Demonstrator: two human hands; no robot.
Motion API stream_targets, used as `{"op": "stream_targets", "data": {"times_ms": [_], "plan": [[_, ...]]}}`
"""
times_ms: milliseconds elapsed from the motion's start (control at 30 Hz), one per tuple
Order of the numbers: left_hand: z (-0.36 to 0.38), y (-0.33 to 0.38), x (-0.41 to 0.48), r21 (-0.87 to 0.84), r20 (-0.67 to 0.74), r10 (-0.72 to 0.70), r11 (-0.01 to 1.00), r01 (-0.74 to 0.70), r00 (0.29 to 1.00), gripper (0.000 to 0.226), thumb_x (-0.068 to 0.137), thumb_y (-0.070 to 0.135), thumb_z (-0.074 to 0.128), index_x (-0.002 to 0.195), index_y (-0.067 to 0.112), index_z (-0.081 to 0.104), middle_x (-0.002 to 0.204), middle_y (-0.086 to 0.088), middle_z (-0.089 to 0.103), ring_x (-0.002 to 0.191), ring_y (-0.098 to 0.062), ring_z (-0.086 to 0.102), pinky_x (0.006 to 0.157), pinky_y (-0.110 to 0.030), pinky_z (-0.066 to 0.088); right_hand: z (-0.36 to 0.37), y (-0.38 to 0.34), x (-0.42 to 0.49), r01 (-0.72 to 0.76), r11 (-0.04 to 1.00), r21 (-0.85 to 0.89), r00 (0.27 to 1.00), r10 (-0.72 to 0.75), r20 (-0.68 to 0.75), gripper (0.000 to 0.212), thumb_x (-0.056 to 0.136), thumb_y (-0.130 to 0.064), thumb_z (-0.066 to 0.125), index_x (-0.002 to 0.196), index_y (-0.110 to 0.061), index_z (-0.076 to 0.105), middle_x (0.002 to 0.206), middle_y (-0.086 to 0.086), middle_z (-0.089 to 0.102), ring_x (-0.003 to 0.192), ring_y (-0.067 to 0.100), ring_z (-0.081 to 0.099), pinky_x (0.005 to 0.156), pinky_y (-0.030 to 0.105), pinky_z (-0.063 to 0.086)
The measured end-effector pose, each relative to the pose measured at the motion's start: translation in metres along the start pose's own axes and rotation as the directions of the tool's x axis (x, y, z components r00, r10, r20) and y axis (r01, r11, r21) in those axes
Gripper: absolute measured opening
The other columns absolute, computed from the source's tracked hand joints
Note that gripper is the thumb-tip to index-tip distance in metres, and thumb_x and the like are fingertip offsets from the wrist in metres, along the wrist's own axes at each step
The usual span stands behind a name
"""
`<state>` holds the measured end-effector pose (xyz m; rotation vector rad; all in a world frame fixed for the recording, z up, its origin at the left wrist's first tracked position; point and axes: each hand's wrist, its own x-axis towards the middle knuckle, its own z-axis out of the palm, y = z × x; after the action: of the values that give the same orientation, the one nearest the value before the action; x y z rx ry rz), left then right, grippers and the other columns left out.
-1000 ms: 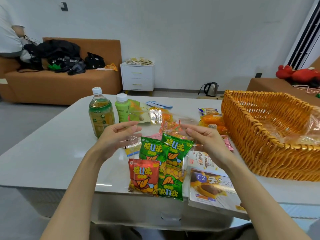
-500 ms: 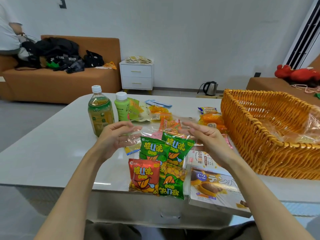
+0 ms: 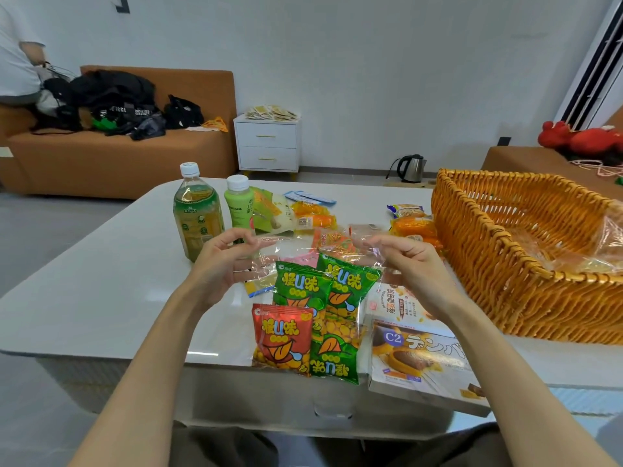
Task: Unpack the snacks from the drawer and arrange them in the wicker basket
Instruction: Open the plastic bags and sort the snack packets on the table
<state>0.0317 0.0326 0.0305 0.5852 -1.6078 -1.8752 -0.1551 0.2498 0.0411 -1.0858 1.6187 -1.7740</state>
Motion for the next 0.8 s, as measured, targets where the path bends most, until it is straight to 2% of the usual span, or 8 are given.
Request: {"op": "stream_targets", "data": {"times_ms": [67,167,233,300,400,567,667,800], "plan": [[0.000,-0.002,0.001,-0.044,0.005,-0.018,0.999,0.019,1.000,0.016,0.087,0.003,0.060,0.076,0.013,0.056,0.100,-0.007,0.072,0.082,-0.029,0.073,0.060,-0.030,0.060,0.000,0.000,-0.002,0.022,1.000,-0.002,1.000,-0.022,-0.010,0.023,0.095,-0.005,0.051,0.098,-0.009,0.073,0.080,-0.006,0.071,0.061,0.002,0.059,0.050,0.012,0.046],[-0.001,-0.007,0.003,-0.083,0.024,-0.037,0.996,0.039,0.999,0.012,0.082,0.007,0.062,0.075,0.013,0.055,0.105,-0.009,0.071,0.084,-0.028,0.073,0.063,-0.029,0.060,-0.001,0.005,-0.003,0.035,0.999,-0.029,0.999,-0.036,-0.020,0.022,0.090,-0.016,0.058,0.085,-0.025,0.078,0.077,-0.001,0.065,0.065,0.016,0.049,0.053,0.020,0.051],[-0.001,-0.008,0.003,-0.109,0.048,-0.045,0.993,0.050,0.998,0.012,0.079,0.009,0.063,0.074,0.013,0.053,0.106,-0.008,0.072,0.083,-0.027,0.073,0.066,-0.029,0.060,-0.001,0.007,-0.002,0.006,1.000,-0.021,0.999,-0.007,-0.038,0.028,0.094,-0.012,0.056,0.084,-0.027,0.077,0.074,-0.002,0.060,0.065,0.015,0.046,0.054,0.023,0.053],[0.000,-0.009,0.003,-0.103,0.046,-0.053,0.993,0.058,0.998,0.014,0.084,0.004,0.060,0.075,0.013,0.053,0.104,-0.008,0.072,0.080,-0.025,0.073,0.063,-0.028,0.059,0.000,0.008,-0.002,-0.032,0.999,0.011,0.998,0.033,-0.052,0.029,0.096,-0.009,0.054,0.085,-0.026,0.075,0.080,-0.001,0.064,0.067,0.013,0.049,0.053,0.023,0.053],[0.000,-0.010,0.004,0.097,-0.001,0.005,0.995,-0.005,1.000,0.009,0.088,0.005,0.062,0.082,0.013,0.060,0.107,-0.011,0.072,0.089,-0.034,0.068,0.067,-0.035,0.058,0.005,0.007,-0.004,-0.026,0.999,-0.022,0.998,0.025,-0.066,0.010,0.088,-0.019,0.064,0.089,-0.024,0.073,0.099,0.005,0.073,0.079,0.021,0.060,0.052,0.024,0.051],[0.003,-0.003,-0.004,0.215,0.008,0.121,0.969,-0.119,0.993,0.022,0.088,0.022,0.064,0.110,0.020,0.067,0.106,0.005,0.073,0.085,-0.024,0.072,0.061,-0.030,0.059,0.008,0.005,-0.001,0.061,0.998,-0.006,0.988,-0.061,-0.143,0.010,0.087,-0.012,0.067,0.095,-0.017,0.072,0.091,0.004,0.076,0.074,0.021,0.071,0.052,0.020,0.050],[0.005,-0.001,-0.004,0.236,-0.052,0.156,0.962,-0.140,0.986,0.022,0.091,0.025,0.061,0.111,0.019,0.069,0.100,0.003,0.075,0.080,-0.023,0.072,0.056,-0.028,0.058,0.009,0.002,-0.001,0.097,0.995,0.022,0.982,-0.092,-0.165,0.012,0.089,-0.008,0.064,0.099,-0.010,0.071,0.091,0.007,0.076,0.069,0.021,0.072,0.053,0.021,0.052],[0.004,0.000,-0.001,0.264,-0.085,0.185,0.952,-0.157,0.979,0.016,0.092,0.024,0.061,0.104,0.024,0.070,0.095,0.003,0.075,0.084,-0.030,0.065,0.058,-0.036,0.060,0.008,0.002,0.000,0.114,0.993,0.016,0.979,-0.109,-0.170,0.015,0.091,-0.011,0.061,0.102,-0.014,0.071,0.092,0.005,0.076,0.078,0.022,0.073,0.056,0.025,0.057]]}}
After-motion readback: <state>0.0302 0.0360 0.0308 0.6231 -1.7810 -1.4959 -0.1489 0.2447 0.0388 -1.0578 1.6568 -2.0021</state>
